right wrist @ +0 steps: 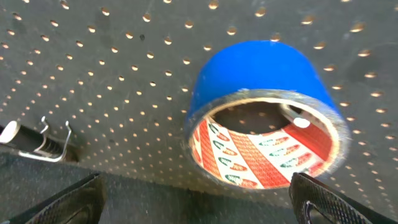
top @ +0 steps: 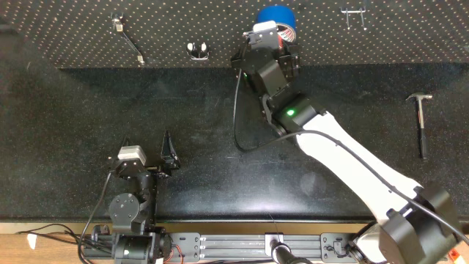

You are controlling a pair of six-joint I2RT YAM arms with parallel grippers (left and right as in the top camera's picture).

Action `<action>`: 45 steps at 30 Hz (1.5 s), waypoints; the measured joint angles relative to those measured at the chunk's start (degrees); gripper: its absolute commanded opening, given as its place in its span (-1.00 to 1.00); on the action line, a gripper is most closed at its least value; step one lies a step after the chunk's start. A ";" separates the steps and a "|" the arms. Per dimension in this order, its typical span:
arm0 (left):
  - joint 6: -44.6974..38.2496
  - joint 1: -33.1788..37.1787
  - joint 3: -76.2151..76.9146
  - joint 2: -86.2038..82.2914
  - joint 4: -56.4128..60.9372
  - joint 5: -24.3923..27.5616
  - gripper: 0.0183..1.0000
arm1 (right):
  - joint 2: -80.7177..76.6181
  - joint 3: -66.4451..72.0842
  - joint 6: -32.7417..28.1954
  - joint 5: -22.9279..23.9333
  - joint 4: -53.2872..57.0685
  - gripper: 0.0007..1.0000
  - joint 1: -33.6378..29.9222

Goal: Place Tools Onto Pegboard

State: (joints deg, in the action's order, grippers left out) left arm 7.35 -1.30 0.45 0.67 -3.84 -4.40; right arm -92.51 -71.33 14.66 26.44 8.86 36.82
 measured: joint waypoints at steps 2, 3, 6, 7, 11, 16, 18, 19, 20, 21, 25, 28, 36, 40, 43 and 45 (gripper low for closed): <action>0.00 0.00 0.00 0.00 0.00 0.00 0.99 | 1.60 -0.04 -0.02 0.00 3.32 0.92 0.00; 0.00 0.00 0.00 0.00 0.02 0.00 0.99 | 2.38 -0.26 0.00 -0.15 7.08 0.92 0.00; 0.00 0.00 0.00 0.00 0.02 0.02 0.99 | 5.01 -0.46 -0.11 -1.01 21.05 0.95 -0.02; 0.00 0.00 0.00 0.00 0.00 0.02 0.99 | 6.08 -0.50 -0.11 -1.81 25.83 0.95 -0.33; 0.00 0.00 0.00 0.00 0.00 0.00 0.99 | 10.73 -0.68 -0.22 -6.47 41.24 0.95 -7.02; 0.00 0.00 0.00 0.00 0.00 0.00 0.99 | 11.89 -0.63 -0.44 -14.10 52.19 0.95 -29.20; 0.00 0.00 0.00 0.00 0.00 0.02 0.99 | 11.89 -0.63 -3.10 -18.36 53.22 0.95 -39.19; 0.00 0.00 0.00 0.00 0.00 0.00 0.99 | 11.89 -0.63 -5.05 -20.33 53.42 0.95 -42.93; 0.00 0.00 0.00 0.00 0.00 0.02 0.99 | 11.89 -0.63 -7.93 -22.69 53.72 0.95 -47.08; 0.00 0.00 0.00 0.00 0.00 0.02 0.99 | 11.89 -0.63 -10.67 -24.30 54.18 0.95 -50.49; 0.00 0.00 0.00 0.00 0.00 0.00 0.99 | 10.47 -0.66 -24.72 -28.50 57.57 0.95 -62.20; 0.00 0.00 0.00 0.00 0.00 0.00 0.99 | 5.18 -0.63 -33.07 -29.11 57.64 0.95 -66.18; 0.00 0.00 0.00 0.00 0.00 0.02 0.99 | -5.95 -0.63 -45.20 -29.57 49.99 0.95 -66.79; 0.00 0.00 0.00 0.00 0.00 0.00 0.99 | -9.35 -0.63 -47.87 -28.48 48.89 0.95 -68.02; 0.00 0.00 0.00 0.00 0.00 0.00 0.99 | -11.98 -0.63 -49.27 -27.65 47.84 0.95 -70.18; 0.00 0.00 0.00 0.00 0.00 0.00 0.99 | -12.70 -0.63 -50.18 -27.43 47.80 0.95 -70.82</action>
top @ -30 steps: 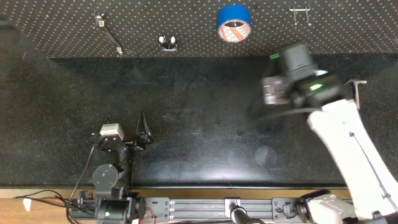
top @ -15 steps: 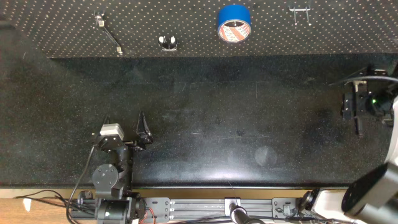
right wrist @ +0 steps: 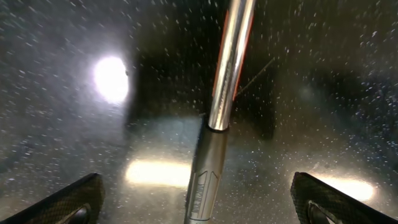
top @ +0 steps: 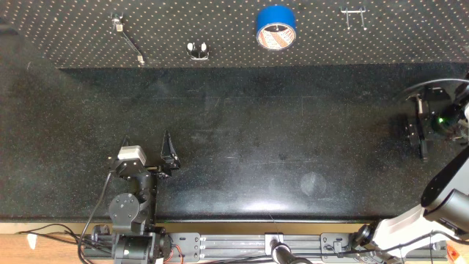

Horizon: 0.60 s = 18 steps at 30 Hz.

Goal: Place Tools Onto Pegboard

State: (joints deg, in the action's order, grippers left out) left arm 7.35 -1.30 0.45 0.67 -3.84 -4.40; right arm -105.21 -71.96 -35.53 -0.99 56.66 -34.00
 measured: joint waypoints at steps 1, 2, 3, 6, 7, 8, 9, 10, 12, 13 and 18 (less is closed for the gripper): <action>0.00 0.00 0.00 0.00 0.02 0.00 0.99 | -0.42 0.00 -0.46 0.02 -0.04 0.95 -0.22; 0.00 0.00 0.00 0.00 0.00 0.00 0.99 | -0.79 0.00 -0.85 0.02 -0.15 0.95 -0.37; 0.00 0.00 0.00 0.00 0.00 0.00 0.99 | -1.07 0.00 -1.07 0.02 -0.26 0.95 -0.46; 0.00 0.00 0.00 0.00 0.00 0.00 0.99 | -1.44 0.00 -2.23 0.04 -0.37 0.95 -0.57; 0.00 0.00 0.00 0.00 0.00 0.00 0.99 | -1.44 0.00 -2.54 0.33 -0.37 0.95 -0.57; 0.00 0.00 0.00 0.00 0.00 0.00 0.99 | -1.44 0.00 -2.71 0.68 -0.37 0.95 -0.57; 0.00 0.00 0.00 0.00 0.00 0.02 0.99 | -1.46 0.00 -2.91 1.11 -0.39 0.95 -0.57; -0.02 0.00 0.00 0.00 0.00 0.00 0.99 | -1.46 0.00 -2.97 1.36 -0.37 0.95 -0.57; 0.00 0.00 0.00 0.00 0.00 0.02 0.99 | -1.46 0.00 -2.97 2.16 -0.37 0.95 -0.57; 0.00 0.00 0.00 0.00 0.00 0.00 0.99 | -1.46 0.00 -2.95 2.43 -0.37 0.95 -0.57; 0.00 0.00 0.00 0.00 0.00 0.02 0.99 | -1.64 0.00 -2.25 2.60 -0.35 0.95 -0.57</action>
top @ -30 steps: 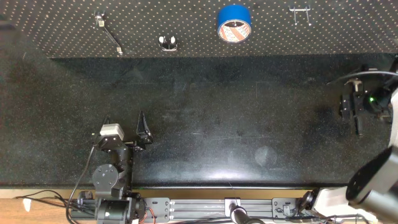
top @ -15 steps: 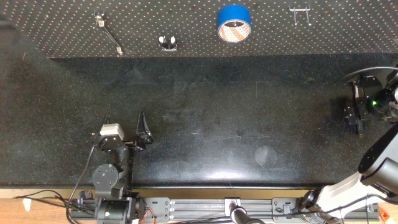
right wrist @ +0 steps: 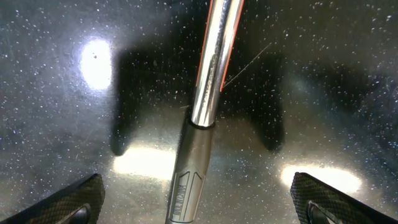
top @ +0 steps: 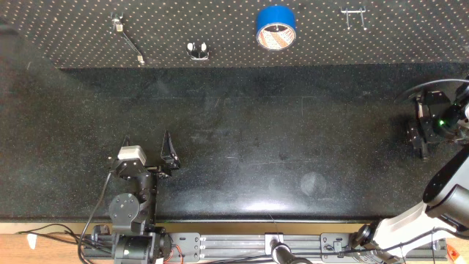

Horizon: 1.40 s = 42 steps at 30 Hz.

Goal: Place Tools Onto Pegboard

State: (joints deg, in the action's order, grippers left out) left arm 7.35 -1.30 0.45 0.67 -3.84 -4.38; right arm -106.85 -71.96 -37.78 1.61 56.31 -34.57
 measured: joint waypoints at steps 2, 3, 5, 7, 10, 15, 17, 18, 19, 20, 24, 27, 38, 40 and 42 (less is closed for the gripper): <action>0.00 0.00 0.00 0.00 0.00 -0.02 0.99 | -0.59 0.00 0.39 0.00 0.00 0.95 0.00; 0.00 0.00 0.00 0.00 0.00 -0.02 0.99 | -1.09 0.00 0.59 0.02 0.02 0.95 0.00; 0.00 0.00 0.00 0.00 0.00 0.00 0.99 | -1.49 0.00 1.03 0.00 0.04 0.96 0.00; 0.00 0.00 0.00 0.00 0.00 -0.02 0.99 | -1.49 0.00 1.09 -0.04 0.02 0.96 0.00; 0.00 0.00 0.00 0.00 0.00 -0.02 0.99 | -1.49 0.00 1.29 -0.07 0.00 0.78 0.00; 0.00 0.00 0.00 0.00 0.00 -0.02 0.99 | -1.51 0.00 1.99 -0.24 0.02 0.02 0.00; 0.00 0.00 0.00 0.00 0.00 0.00 0.99 | -1.60 0.00 2.08 -0.22 0.00 -0.23 0.00; 0.00 0.00 0.00 0.00 0.00 0.00 0.99 | -1.64 0.00 2.12 -0.24 0.02 -0.32 0.00; 0.00 0.00 0.00 0.00 0.00 0.00 0.99 | -1.68 0.00 2.10 -0.24 0.00 -0.36 0.00; 0.00 0.00 0.00 0.00 0.00 -0.02 0.99 | -1.70 0.00 2.32 -0.22 0.02 -0.41 0.00; 0.00 0.00 0.00 0.00 0.00 -0.02 0.99 | -1.70 0.00 2.97 -0.24 0.00 -0.70 0.00; 0.00 0.00 0.00 0.00 0.00 0.00 0.99 | -1.70 0.00 3.15 -0.24 0.02 -0.78 0.00; 0.00 0.00 0.00 0.00 0.00 -0.02 0.99 | -1.70 0.00 3.72 -0.24 -0.07 -0.85 0.00; 0.00 0.00 0.00 0.00 0.00 -0.02 0.99 | -1.70 -0.02 4.22 -0.22 -0.26 -0.85 0.00; 0.00 0.00 0.00 0.00 0.00 -0.02 0.99 | -1.68 0.00 5.14 -0.22 -0.63 -0.85 0.00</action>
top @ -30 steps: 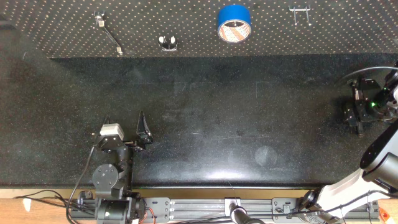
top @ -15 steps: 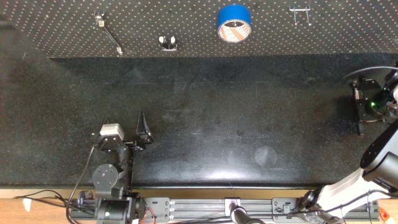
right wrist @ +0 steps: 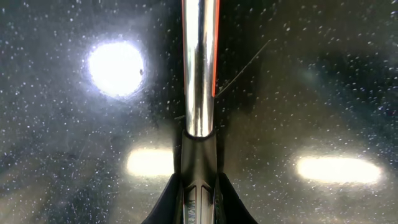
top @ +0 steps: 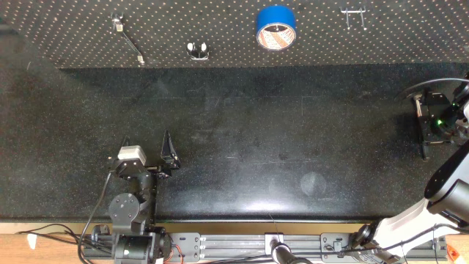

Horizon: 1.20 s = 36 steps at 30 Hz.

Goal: Place Tools Onto Pegboard

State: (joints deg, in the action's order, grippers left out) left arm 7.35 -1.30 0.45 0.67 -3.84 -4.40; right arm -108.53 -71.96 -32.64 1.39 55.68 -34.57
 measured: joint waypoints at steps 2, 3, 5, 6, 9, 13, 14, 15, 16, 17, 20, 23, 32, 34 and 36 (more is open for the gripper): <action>0.00 0.00 0.00 0.00 0.00 0.00 0.99 | 0.22 0.00 0.94 -0.24 -0.52 -0.85 0.00; 0.00 0.00 0.00 0.00 0.00 0.02 1.00 | 0.42 0.00 1.57 -1.09 -1.33 -0.85 0.00; 0.00 0.00 0.00 0.00 0.00 0.00 0.99 | 2.40 0.04 2.80 -4.50 -2.45 -0.85 0.00; 0.00 0.00 0.00 0.00 0.00 0.02 0.99 | 3.65 0.13 3.30 -5.60 -2.78 -0.85 0.02; 0.00 0.00 0.00 0.00 0.02 0.00 0.99 | 10.47 0.44 6.40 -9.49 -3.21 -0.85 0.00; 0.00 0.00 0.00 0.00 0.00 0.02 0.99 | 21.75 1.99 9.51 -16.09 -3.17 -0.85 0.02; 0.00 0.00 0.00 0.00 0.02 0.00 0.99 | 24.55 2.36 10.80 -17.33 -3.15 -0.85 0.35; 0.00 0.00 0.00 0.00 0.00 0.00 0.99 | 26.71 2.60 12.15 -18.03 -3.17 -0.85 0.98; 0.00 0.00 0.00 0.00 0.00 0.02 0.99 | 29.11 2.71 13.60 -18.58 -3.26 -0.85 2.36; 0.00 0.00 0.00 0.00 0.00 0.00 0.99 | 31.04 2.78 14.91 -18.99 -3.80 -0.85 3.98; 0.00 0.00 0.00 0.00 0.00 0.00 0.99 | 34.75 2.91 18.67 -19.80 -7.52 -0.85 10.05; 0.00 0.00 0.00 0.00 0.00 0.02 0.99 | 35.87 3.02 22.16 -20.31 -12.50 -0.85 17.00; 0.00 0.00 0.00 0.00 0.00 0.00 0.99 | 35.10 3.04 28.96 -17.97 -17.38 -0.85 30.12; 0.00 0.00 0.00 0.00 0.00 0.00 0.99 | 34.51 3.04 29.27 -17.79 -17.33 -0.85 31.26; 0.00 0.00 0.00 0.00 0.00 0.02 1.00 | 33.59 3.04 29.81 -17.77 -17.31 -0.85 32.09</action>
State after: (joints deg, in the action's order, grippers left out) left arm 7.35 -1.30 0.45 0.67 -3.84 -4.38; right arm -74.94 -68.93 -2.83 -16.38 38.37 -2.48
